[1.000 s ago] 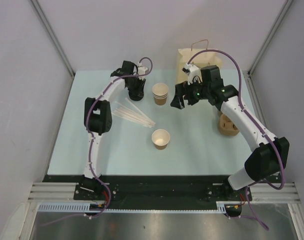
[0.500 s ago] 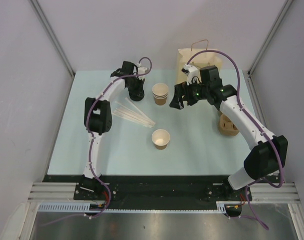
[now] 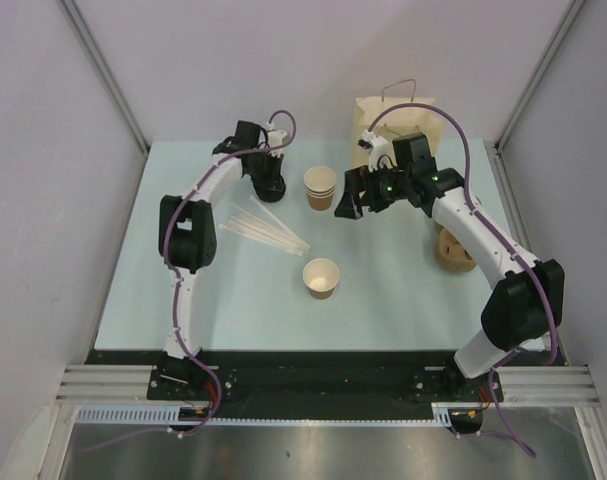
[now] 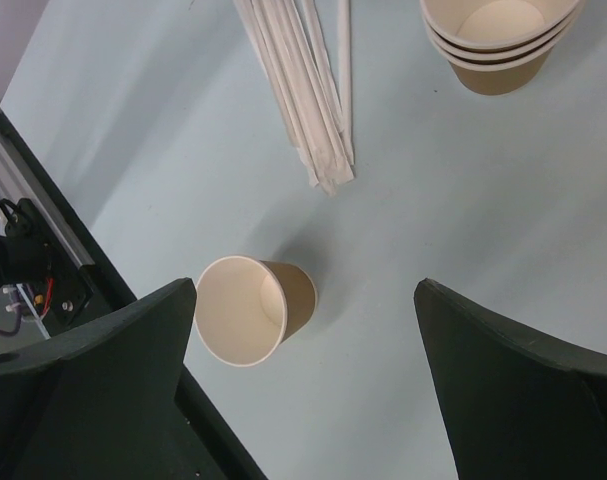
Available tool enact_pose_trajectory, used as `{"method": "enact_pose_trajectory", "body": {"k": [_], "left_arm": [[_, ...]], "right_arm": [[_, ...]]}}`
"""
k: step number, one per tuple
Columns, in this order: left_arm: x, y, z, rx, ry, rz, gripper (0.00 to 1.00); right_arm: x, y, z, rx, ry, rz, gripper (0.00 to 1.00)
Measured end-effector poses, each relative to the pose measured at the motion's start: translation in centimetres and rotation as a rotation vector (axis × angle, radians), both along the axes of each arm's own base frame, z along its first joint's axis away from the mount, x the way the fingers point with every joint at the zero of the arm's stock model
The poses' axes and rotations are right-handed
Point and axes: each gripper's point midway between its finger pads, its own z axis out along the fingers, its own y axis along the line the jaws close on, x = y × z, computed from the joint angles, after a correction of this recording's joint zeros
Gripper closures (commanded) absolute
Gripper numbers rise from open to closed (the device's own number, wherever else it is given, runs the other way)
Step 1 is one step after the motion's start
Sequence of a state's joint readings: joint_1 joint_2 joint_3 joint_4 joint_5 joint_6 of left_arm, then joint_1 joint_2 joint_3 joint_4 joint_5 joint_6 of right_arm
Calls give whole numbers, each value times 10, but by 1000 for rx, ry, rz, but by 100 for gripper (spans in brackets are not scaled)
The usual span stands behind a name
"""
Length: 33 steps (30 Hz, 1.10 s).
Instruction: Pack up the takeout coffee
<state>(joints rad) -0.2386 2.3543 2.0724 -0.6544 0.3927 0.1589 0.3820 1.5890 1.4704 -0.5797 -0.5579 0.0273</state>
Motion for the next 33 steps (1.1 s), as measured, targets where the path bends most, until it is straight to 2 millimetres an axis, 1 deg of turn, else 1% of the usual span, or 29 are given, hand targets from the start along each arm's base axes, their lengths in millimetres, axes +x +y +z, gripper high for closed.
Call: {"method": "enact_pose_trajectory", "body": {"k": [3, 6, 10, 15, 18, 19, 21, 22, 23, 26, 29, 33], "left_arm": [[0, 2, 5, 1, -22, -3, 98], [3, 3, 7, 14, -50, -14, 94], [3, 8, 1, 47, -66, -26, 89], [0, 16, -7, 96, -74, -41, 88], [-2, 20, -8, 129, -87, -49, 82], [-3, 22, -8, 141, -90, -50, 75], [-5, 23, -6, 158, -100, -59, 68], [-4, 24, -5, 163, -106, -60, 61], [-3, 24, -3, 169, -114, -61, 58], [-3, 24, 0, 177, -126, -66, 55], [-4, 24, 1, 178, -122, -66, 54], [-2, 30, 2, 173, -116, -45, 54]], "right_arm": [[1, 1, -4, 0, 13, 3, 3], [2, 2, -7, 0, 20, 4, 3], [3, 2, -5, 2, 18, 4, 3], [3, 3, -2, 7, 13, 5, 3], [3, 3, -2, 8, 13, 6, 4], [3, 3, -2, 8, 13, 6, 3], [3, 3, -2, 8, 12, 6, 4], [3, 3, -2, 8, 12, 6, 3], [3, 3, -2, 8, 12, 6, 3], [3, 3, -2, 8, 12, 6, 3], [3, 3, -2, 8, 12, 6, 3], [3, 3, -2, 8, 12, 6, 3]]}}
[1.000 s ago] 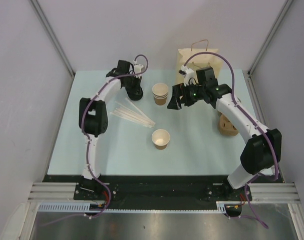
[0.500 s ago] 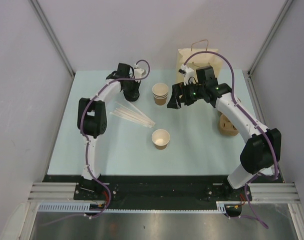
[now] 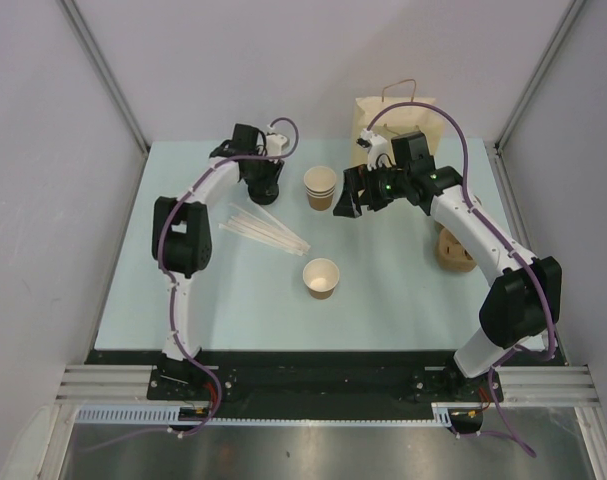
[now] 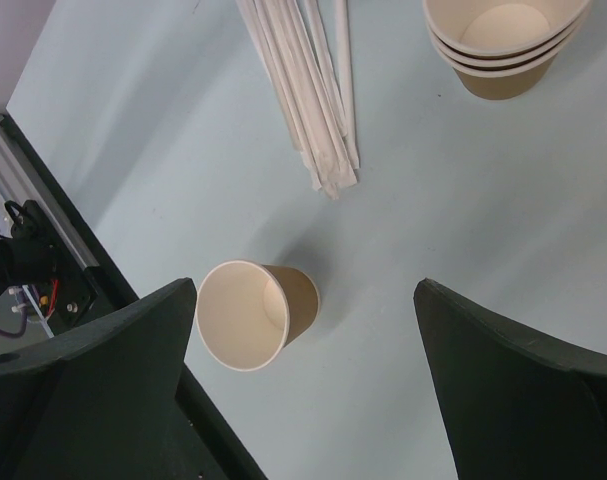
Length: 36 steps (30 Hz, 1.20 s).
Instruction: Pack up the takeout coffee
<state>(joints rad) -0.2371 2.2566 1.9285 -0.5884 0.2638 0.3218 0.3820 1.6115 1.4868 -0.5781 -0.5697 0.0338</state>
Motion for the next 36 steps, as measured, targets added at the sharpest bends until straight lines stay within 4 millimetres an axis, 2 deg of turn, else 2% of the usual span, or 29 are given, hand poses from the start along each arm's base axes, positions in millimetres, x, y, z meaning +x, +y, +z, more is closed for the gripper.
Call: {"method": "enact_pose_trajectory", "body": {"k": [4, 10, 13, 16, 22, 36], "left_arm": [[10, 13, 13, -12, -17, 52, 56], [40, 42, 57, -38, -113, 154, 58], [47, 52, 62, -37, -127, 186, 58], [48, 53, 52, -36, -108, 197, 58], [41, 53, 13, -23, -11, 208, 60], [40, 54, -6, -10, 23, 213, 67]], "right_arm": [[0, 0, 0, 0, 0, 0, 3], [0, 0, 0, 0, 0, 0, 3], [0, 0, 0, 0, 0, -1, 3], [0, 0, 0, 0, 0, -1, 3], [0, 0, 0, 0, 0, 0, 3], [0, 0, 0, 0, 0, -1, 3]]}}
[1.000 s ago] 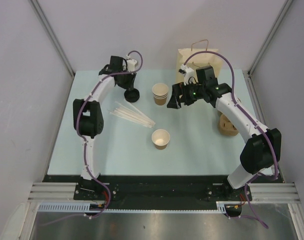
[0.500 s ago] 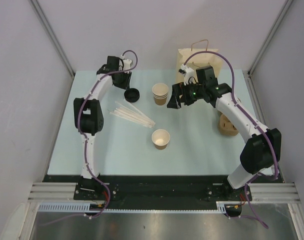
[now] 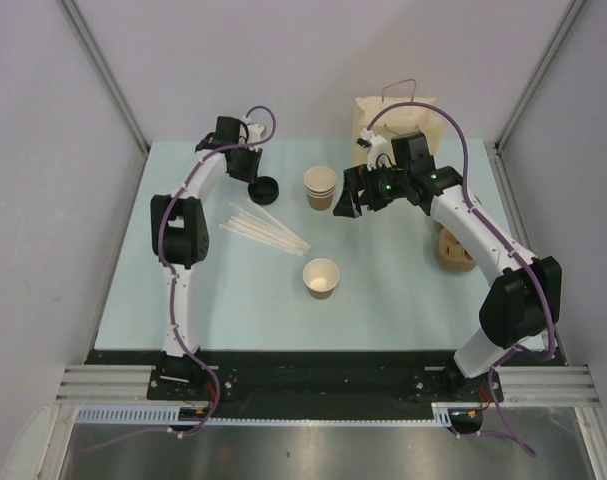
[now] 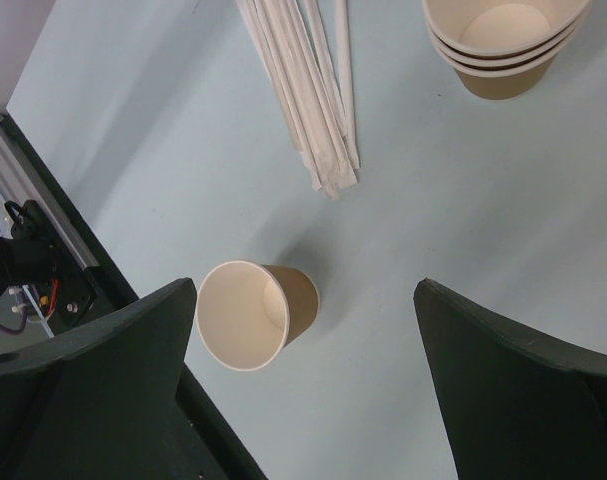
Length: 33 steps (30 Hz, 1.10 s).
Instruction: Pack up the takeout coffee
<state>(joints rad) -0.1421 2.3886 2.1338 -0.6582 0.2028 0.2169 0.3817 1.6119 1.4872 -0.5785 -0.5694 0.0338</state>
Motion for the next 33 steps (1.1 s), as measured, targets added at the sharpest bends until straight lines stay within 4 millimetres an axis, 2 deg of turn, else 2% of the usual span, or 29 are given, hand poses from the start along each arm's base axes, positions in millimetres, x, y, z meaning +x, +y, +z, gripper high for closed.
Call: {"method": "enact_pose_trajectory", "body": {"k": [13, 18, 20, 29, 33], "left_arm": [[1, 3, -8, 16, 10, 11, 68], [1, 3, -8, 17, 11, 11, 78], [1, 3, -8, 17, 10, 11, 79], [1, 4, -8, 22, 10, 14, 71], [1, 6, -8, 30, 9, 21, 73]], "right_arm": [[1, 0, -2, -2, 6, 0, 3], [1, 1, -4, -4, 10, 0, 3], [1, 1, -5, -4, 12, 0, 3], [1, 1, -5, -5, 13, 0, 3], [1, 1, -5, -5, 13, 0, 3]]}}
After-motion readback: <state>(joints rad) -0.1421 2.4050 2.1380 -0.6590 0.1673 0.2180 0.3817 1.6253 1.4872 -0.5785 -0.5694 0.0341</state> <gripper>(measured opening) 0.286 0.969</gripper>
